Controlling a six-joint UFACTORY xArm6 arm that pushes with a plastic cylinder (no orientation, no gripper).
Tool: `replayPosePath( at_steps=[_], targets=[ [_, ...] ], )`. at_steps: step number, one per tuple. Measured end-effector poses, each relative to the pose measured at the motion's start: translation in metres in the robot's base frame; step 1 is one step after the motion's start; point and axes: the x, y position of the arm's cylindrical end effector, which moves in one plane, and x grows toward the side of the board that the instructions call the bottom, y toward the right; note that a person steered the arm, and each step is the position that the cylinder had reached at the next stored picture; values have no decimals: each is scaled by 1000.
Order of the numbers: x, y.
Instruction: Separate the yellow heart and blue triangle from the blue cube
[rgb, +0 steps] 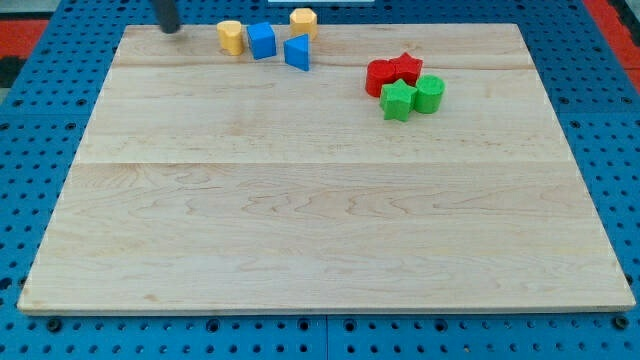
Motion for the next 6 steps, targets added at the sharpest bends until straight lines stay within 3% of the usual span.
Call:
replayPosePath(
  at_steps=[1,2,3,4,6],
  targets=[
    [4,74],
    [1,87],
    [27,74],
    [48,117],
    [50,134]
  ],
)
